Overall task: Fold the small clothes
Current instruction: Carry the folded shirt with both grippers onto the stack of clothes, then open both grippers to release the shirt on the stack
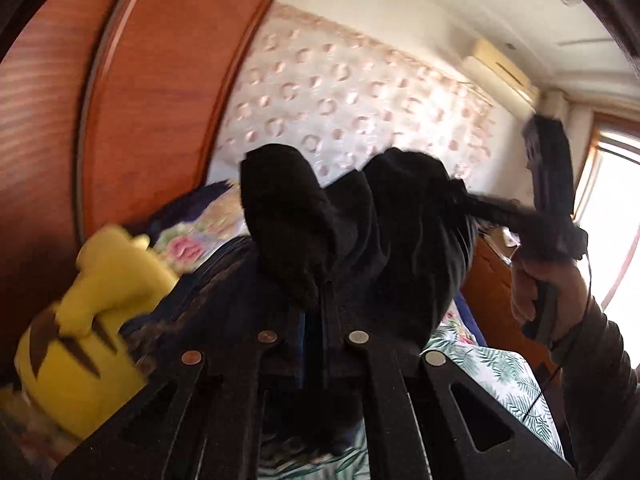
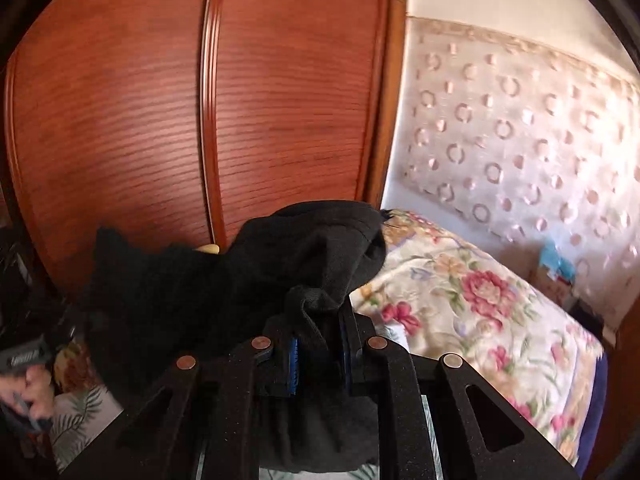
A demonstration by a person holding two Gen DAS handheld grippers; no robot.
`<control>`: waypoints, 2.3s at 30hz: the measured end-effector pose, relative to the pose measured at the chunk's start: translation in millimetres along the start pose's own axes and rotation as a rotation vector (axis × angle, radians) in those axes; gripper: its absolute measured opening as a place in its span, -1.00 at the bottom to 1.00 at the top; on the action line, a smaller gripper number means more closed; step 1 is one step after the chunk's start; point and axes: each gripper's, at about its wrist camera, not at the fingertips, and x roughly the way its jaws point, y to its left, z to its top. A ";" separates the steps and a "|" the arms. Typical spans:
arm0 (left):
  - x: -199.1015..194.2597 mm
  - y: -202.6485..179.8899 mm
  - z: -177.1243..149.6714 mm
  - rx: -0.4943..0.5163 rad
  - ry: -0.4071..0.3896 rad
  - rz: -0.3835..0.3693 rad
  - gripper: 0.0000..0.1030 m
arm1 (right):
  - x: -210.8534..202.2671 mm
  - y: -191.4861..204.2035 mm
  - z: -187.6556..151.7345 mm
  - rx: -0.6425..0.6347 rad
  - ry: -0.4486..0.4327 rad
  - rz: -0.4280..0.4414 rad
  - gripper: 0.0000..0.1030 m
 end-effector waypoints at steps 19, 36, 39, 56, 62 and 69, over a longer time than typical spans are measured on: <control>-4.1 19.6 -25.1 0.007 0.062 0.075 -0.86 | 67.6 -10.4 3.3 0.047 0.013 -0.047 -0.20; -42.2 -0.7 -26.3 0.218 0.035 0.168 -0.18 | 64.7 40.0 -62.8 0.134 0.058 -0.073 -0.19; -49.4 -8.8 -28.0 0.250 0.037 0.152 0.25 | 32.2 53.3 -81.3 0.168 0.047 -0.080 -0.19; -71.0 -88.3 -63.6 0.404 0.053 0.031 0.79 | -161.0 114.5 -172.7 0.324 -0.038 -0.254 0.21; -80.4 -130.7 -76.7 0.432 0.067 -0.039 0.79 | -222.4 139.3 -193.4 0.380 -0.056 -0.384 0.42; -92.5 -169.1 -85.6 0.457 0.074 -0.097 0.79 | -285.5 170.2 -201.9 0.431 -0.118 -0.508 0.42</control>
